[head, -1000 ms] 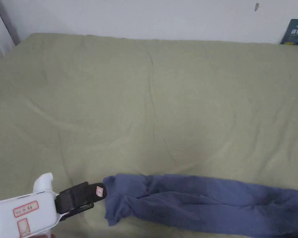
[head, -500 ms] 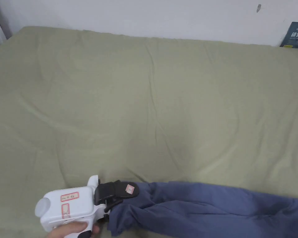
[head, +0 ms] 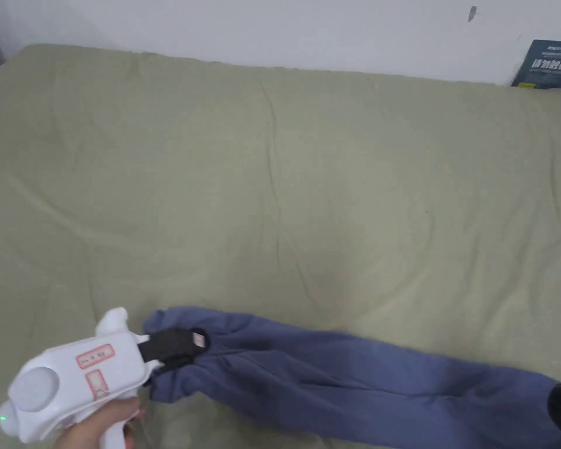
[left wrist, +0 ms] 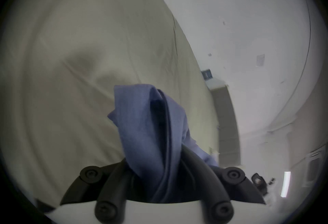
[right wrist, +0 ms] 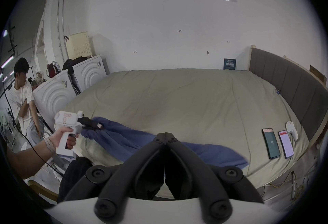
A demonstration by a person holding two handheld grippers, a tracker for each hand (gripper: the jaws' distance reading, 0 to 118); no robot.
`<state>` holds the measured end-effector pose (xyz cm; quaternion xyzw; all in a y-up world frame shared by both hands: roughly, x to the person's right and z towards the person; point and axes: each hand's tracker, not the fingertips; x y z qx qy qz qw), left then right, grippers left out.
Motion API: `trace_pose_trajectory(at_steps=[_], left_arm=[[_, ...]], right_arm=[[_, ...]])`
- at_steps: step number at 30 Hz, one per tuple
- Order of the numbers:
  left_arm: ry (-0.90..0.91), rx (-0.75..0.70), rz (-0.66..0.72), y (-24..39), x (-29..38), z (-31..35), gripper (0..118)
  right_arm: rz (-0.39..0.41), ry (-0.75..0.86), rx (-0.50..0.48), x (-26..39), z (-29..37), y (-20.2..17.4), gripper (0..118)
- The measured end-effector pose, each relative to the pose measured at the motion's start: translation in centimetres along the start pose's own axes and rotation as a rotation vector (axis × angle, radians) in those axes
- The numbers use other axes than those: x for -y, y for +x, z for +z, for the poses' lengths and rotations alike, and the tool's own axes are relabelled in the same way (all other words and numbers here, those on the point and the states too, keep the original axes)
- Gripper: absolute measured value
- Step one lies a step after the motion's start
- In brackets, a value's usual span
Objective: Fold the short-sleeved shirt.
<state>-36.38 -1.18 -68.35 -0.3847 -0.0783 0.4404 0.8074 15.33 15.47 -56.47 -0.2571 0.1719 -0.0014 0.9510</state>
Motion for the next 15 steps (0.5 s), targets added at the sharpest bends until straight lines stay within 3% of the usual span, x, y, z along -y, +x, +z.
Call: trace_pose_trajectory(at_steps=[2,8,13,15], left_arm=[[0.004,-0.148,-0.085,1.0,-1.3,1.5,7],[0.007,-0.344,-0.354,9.6,1.9,2.5,7],[-0.008,-0.292,-0.575,15.9,8.4,-2.2,7],[-0.046,-0.25,-0.596,16.5,11.0,-5.1,7]], right_arm=[[0.003,0.008,-0.003,0.2,0.4,0.1,0],[-0.011,0.013,-0.024,1.3,0.5,0.3,0],[-0.056,0.025,-0.05,2.2,0.9,0.9,0],[-0.058,0.03,-0.052,2.6,1.4,1.2,0]])
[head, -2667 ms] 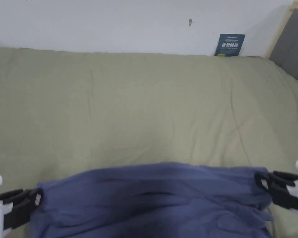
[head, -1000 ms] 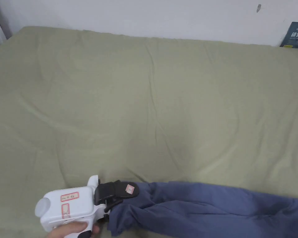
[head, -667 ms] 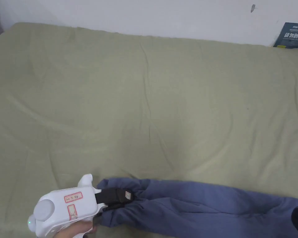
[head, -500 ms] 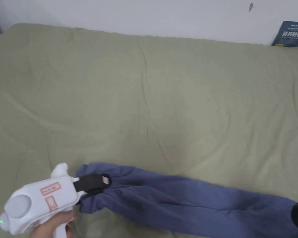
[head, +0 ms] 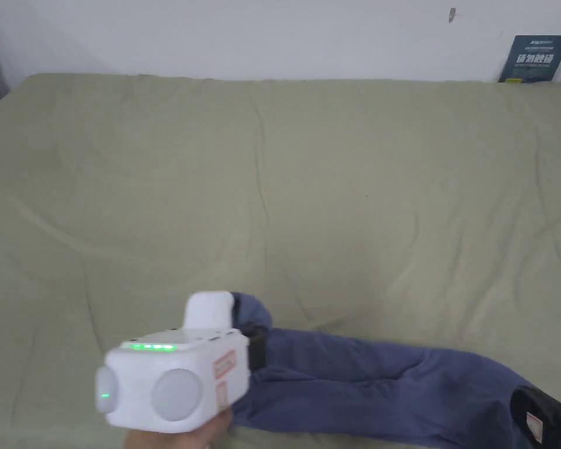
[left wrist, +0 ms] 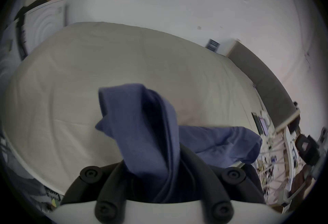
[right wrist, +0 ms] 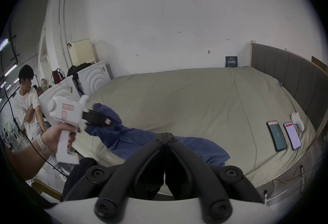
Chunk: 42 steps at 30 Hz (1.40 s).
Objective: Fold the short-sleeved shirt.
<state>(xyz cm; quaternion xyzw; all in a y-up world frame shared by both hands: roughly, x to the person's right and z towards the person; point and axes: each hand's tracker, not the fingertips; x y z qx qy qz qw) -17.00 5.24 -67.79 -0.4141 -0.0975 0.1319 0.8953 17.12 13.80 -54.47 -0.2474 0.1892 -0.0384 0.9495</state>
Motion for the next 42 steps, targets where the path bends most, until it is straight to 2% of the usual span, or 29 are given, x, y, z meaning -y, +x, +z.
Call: trace_pose_trajectory(at_steps=[3,5,6,8,9,10,12,14,16,17,18,19,21,22,27,30,31,32,33,34,39,42], left_arm=[[-0.108,-0.063,-0.051,2.0,1.5,-5.0,7],[-0.122,-0.083,-0.018,1.6,2.2,-7.0,9],[-0.129,-0.059,0.002,1.3,2.1,-7.5,26],[-0.149,0.103,0.089,0.6,1.8,-6.6,99],[-0.115,0.16,0.122,0.7,1.3,-5.2,117],[-0.011,0.191,0.096,0.6,0.5,-2.9,117],[0.08,0.219,0.064,-0.1,-0.6,1.4,117],[0.23,0.185,0.095,-2.4,-1.7,4.5,117],[0.276,0.066,0.104,-4.7,-1.8,5.6,114],[0.261,0.025,0.102,-5.9,-1.8,5.3,99],[0.204,0.032,0.126,-6.8,-1.6,4.7,36],[0.16,0.046,0.165,-7.5,-1.2,3.9,1],[0.145,0.012,0.178,-7.3,0.1,1.3,1],[0.056,0.037,0.184,-7.1,1.0,0.1,1],[-0.043,0.252,0.177,-0.8,4.2,-5.4,1],[-0.113,0.257,0.129,2.8,5.5,-9.3,1],[-0.129,0.202,0.122,3.1,5.7,-10.6,1],[-0.11,0.221,0.144,2.9,5.7,-10.7,1],[-0.071,0.265,0.182,2.5,5.3,-10.2,1],[-0.054,0.249,0.174,2.3,4.8,-8.9,1],[0.086,0.171,-0.024,-0.8,3.1,0.8,1],[0.031,-0.046,-0.051,-5.2,3.1,3.5,1]], right_arm=[[-0.03,0.022,0.0,0.4,1.2,1.0,0],[-0.039,0.032,0.012,0.6,1.8,1.5,0],[-0.039,0.038,0.02,0.7,2.1,1.7,0],[-0.059,0.051,0.017,0.9,2.5,2.2,0],[-0.07,0.054,0.008,1.0,2.6,2.4,0],[-0.073,0.055,0.006,1.1,2.7,2.6,0],[-0.069,0.057,0.018,1.3,2.7,2.6,0],[-0.08,0.049,0.016,1.5,2.5,2.8,0],[-0.092,0.039,0.014,1.9,2.1,2.9,0],[-0.097,0.032,0.014,2.2,1.9,3.0,0],[-0.102,0.026,0.014,2.3,1.7,3.0,0],[-0.11,0.019,0.012,2.4,1.6,3.0,0],[-0.128,0.015,-0.001,2.4,1.5,3.0,0],[-0.131,0.017,-0.002,2.4,1.5,3.0,0],[-0.137,0.025,0.015,2.2,2.1,3.3,0],[-0.133,0.02,0.034,2.2,2.3,3.6,0],[-0.132,0.02,0.039,2.3,2.4,3.8,0],[-0.132,0.019,0.041,2.2,2.5,3.9,0],[-0.132,0.018,0.042,2.2,2.5,4.0,0],[-0.13,0.018,0.043,2.1,2.5,4.0,0],[-0.096,0.024,0.038,1.6,1.6,3.8,0],[-0.094,0.02,0.024,1.3,0.6,3.7,0]])
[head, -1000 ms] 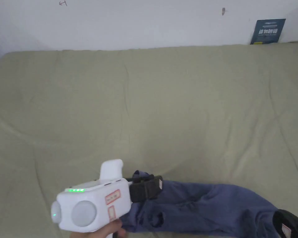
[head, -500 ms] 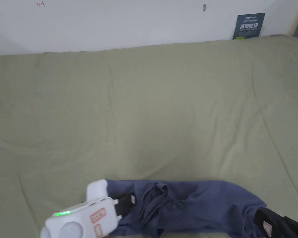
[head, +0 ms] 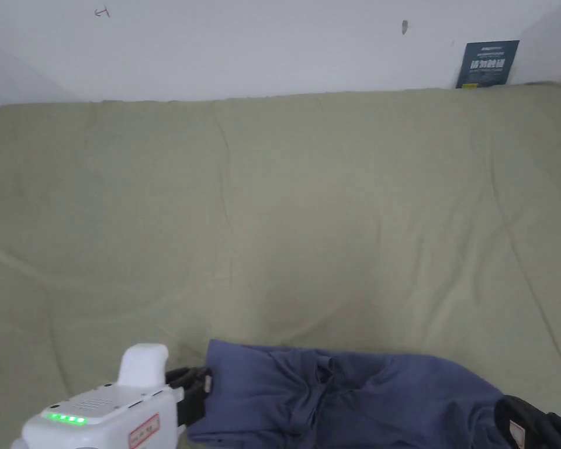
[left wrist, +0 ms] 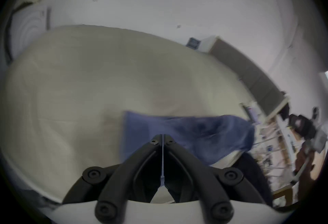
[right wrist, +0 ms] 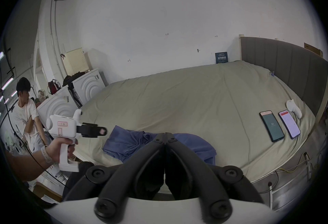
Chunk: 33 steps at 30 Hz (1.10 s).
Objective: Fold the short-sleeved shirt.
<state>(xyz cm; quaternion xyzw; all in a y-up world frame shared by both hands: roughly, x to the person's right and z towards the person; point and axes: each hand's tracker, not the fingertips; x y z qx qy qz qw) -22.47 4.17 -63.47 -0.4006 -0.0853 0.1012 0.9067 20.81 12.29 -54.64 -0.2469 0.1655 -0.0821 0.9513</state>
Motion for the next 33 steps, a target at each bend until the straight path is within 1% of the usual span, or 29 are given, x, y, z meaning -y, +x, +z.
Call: trace_pose_trajectory(at_steps=[1,2,3,4,5,6,7,8,9,11,12,13,14,15,16,17,18,21,22,24,25,26,27,28,29,30,31,32,33], left_arm=[[-0.015,-0.051,-0.014,-1.1,0.3,0.4,1],[-0.007,0.015,-0.014,-2.3,0.2,0.5,5],[-0.024,0.063,0.01,-3.1,0.1,0.7,27],[-0.044,0.131,0.071,-4.0,-0.2,0.8,67],[-0.063,0.235,0.187,-5.2,-0.5,0.7,109],[-0.082,0.337,0.284,-6.6,-0.8,0.3,118],[-0.074,0.499,0.394,-8.1,-0.2,0.1,118],[-0.046,0.592,0.527,-9.5,-0.7,-0.9,118],[-0.057,0.6,0.594,-10.2,-0.6,-1.8,118],[-0.06,0.517,0.607,-10.2,-1.3,-2.4,118],[-0.081,0.528,0.595,-10.5,-1.2,-3.4,118],[-0.134,0.559,0.621,-10.7,-1.0,-4.7,118],[-0.232,0.625,0.659,-12.1,-0.1,-6.7,118],[-0.308,0.689,0.68,-11.8,0.5,-7.9,118],[-0.316,0.764,0.675,-11.2,1.1,-8.7,118],[-0.227,0.865,0.63,-10.4,0.9,-8.6,118],[-0.212,0.908,0.612,-12.0,1.1,-10.2,118],[-0.284,0.957,0.634,-9.4,1.0,-12.9,118],[-0.283,0.976,0.581,-7.3,1.2,-13.7,118],[-0.275,0.914,0.501,-6.2,1.2,-14.1,118],[-0.273,0.91,0.474,-5.8,1.0,-13.8,118],[-0.271,0.871,0.407,-5.4,1.0,-13.1,117],[-0.275,0.827,0.401,-5.6,1.1,-12.8,92],[-0.267,0.751,0.436,-6.1,1.2,-12.8,31],[-0.269,0.65,0.456,-5.8,1.2,-13.1,17],[-0.3,0.453,0.487,-6.2,2.0,-13.1,17],[-0.312,0.525,0.526,-6.6,2.8,-12.2,17],[-0.237,0.611,0.492,-5.2,2.3,-11.1,17],[-0.218,0.508,0.452,-4.7,2.2,-10.6,17]], right_arm=[[-0.011,-0.003,-0.009,0.0,-0.3,-0.1,0],[-0.02,-0.002,-0.018,0.0,-0.5,-0.2,0],[-0.02,-0.006,-0.023,0.0,-0.6,-0.4,0],[-0.016,-0.012,-0.026,0.0,-0.8,-0.7,0],[-0.006,-0.015,-0.026,0.0,-0.9,-1.0,0],[-0.001,-0.015,-0.029,0.0,-0.8,-1.2,0],[0.003,-0.016,-0.033,0.1,-0.7,-1.3,0],[0.004,-0.015,-0.035,0.2,-0.6,-1.5,0],[0.006,-0.015,-0.034,0.2,-0.6,-1.6,0],[0.009,-0.023,-0.025,0.2,-0.5,-1.6,0],[0.006,-0.026,-0.019,0.3,-0.5,-1.6,0],[0.001,-0.032,-0.014,0.3,-0.5,-1.5,0],[-0.003,-0.037,-0.008,0.3,-0.5,-1.4,0],[-0.005,-0.041,0.0,0.4,-0.5,-1.3,0],[-0.006,-0.045,0.007,0.4,-0.4,-1.3,0],[-0.004,-0.048,0.012,0.4,-0.4,-1.3,0],[-0.003,-0.048,0.017,0.3,-0.3,-1.3,0],[-0.01,-0.05,0.03,0.1,-0.4,-1.3,0],[-0.021,-0.055,0.036,0.2,-0.6,-1.2,0],[-0.031,-0.065,0.044,0.2,-0.9,-1.1,0],[-0.033,-0.068,0.048,0.2,-0.9,-1.2,0],[-0.033,-0.068,0.048,0.2,-0.8,-1.2,0],[-0.032,-0.065,0.045,0.2,-0.7,-1.2,0],[-0.031,-0.063,0.044,0.2,-0.7,-1.2,0],[-0.03,-0.063,0.042,0.3,-0.7,-1.3,0],[-0.031,-0.067,0.039,0.4,-0.8,-1.3,0],[-0.031,-0.076,0.038,0.5,-1.0,-1.4,0],[-0.031,-0.084,0.037,0.6,-1.2,-1.4,0],[-0.029,-0.088,0.037,0.7,-1.2,-1.5,0]])
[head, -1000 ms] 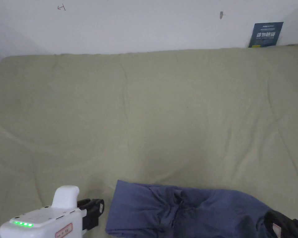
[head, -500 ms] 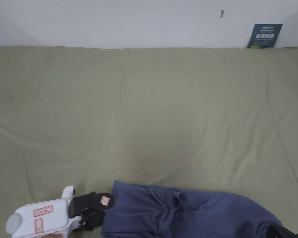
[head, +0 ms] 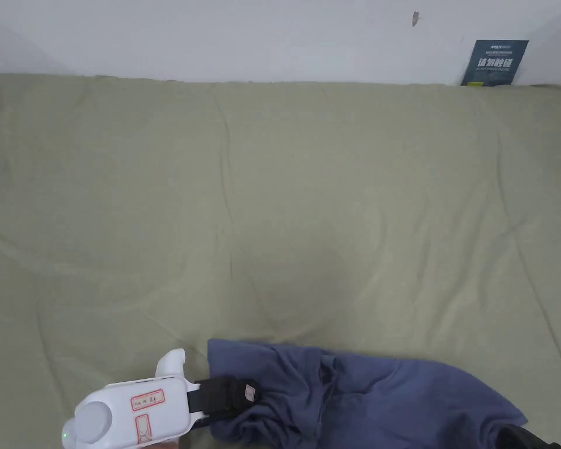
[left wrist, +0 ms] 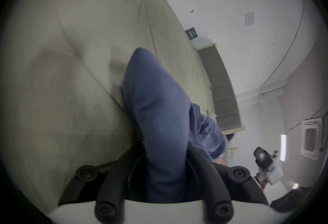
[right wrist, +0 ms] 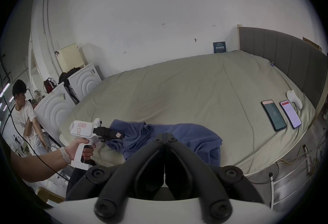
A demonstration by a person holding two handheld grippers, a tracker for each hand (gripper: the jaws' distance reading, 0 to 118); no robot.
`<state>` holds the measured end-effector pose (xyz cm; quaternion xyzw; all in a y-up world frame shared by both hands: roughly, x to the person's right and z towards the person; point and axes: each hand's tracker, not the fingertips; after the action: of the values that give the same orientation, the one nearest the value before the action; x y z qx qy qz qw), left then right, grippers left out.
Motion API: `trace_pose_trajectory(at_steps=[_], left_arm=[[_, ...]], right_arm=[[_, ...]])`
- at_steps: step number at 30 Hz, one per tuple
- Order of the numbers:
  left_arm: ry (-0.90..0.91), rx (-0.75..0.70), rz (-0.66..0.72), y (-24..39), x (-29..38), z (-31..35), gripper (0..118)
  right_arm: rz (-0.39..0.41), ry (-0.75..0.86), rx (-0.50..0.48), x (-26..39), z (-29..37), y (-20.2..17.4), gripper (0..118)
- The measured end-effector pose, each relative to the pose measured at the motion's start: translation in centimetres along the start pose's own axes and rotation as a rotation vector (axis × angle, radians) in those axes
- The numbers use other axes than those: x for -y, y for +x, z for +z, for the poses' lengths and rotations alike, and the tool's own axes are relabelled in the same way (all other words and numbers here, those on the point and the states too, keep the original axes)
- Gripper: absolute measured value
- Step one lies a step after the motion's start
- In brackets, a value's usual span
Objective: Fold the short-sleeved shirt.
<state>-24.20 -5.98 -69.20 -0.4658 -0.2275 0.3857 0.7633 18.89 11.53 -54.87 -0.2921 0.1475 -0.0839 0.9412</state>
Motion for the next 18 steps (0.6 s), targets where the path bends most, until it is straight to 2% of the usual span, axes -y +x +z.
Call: trace_pose_trajectory(at_steps=[1,3,7,9,11,13,15,18], left_arm=[[0.01,-0.029,-0.004,0.6,-0.2,0.1,17],[0.072,0.012,0.014,1.3,0.0,1.7,17],[0.153,-0.132,0.035,0.7,-1.6,7.0,17],[0.16,-0.306,-0.059,0.4,-2.4,9.2,17],[0.157,-0.412,-0.104,0.7,-2.7,10.5,17],[0.152,-0.433,-0.135,3.0,-2.0,10.1,17],[0.158,-0.49,-0.241,6.4,-1.1,8.6,17],[0.129,-0.44,-0.329,11.2,0.2,4.9,17]], right_arm=[[0.001,0.001,0.0,0.0,0.1,-0.1,0],[-0.007,0.01,-0.009,0.1,0.3,-0.2,0],[-0.002,0.02,-0.01,0.1,0.7,-0.3,0],[-0.002,0.02,-0.013,0.3,0.7,-0.2,0],[-0.004,0.014,-0.017,0.7,0.5,0.0,0],[-0.01,0.003,-0.022,0.9,0.2,0.0,0],[-0.02,-0.002,-0.029,1.2,0.2,0.0,0],[-0.031,0.014,-0.038,1.4,0.6,-0.2,0]])
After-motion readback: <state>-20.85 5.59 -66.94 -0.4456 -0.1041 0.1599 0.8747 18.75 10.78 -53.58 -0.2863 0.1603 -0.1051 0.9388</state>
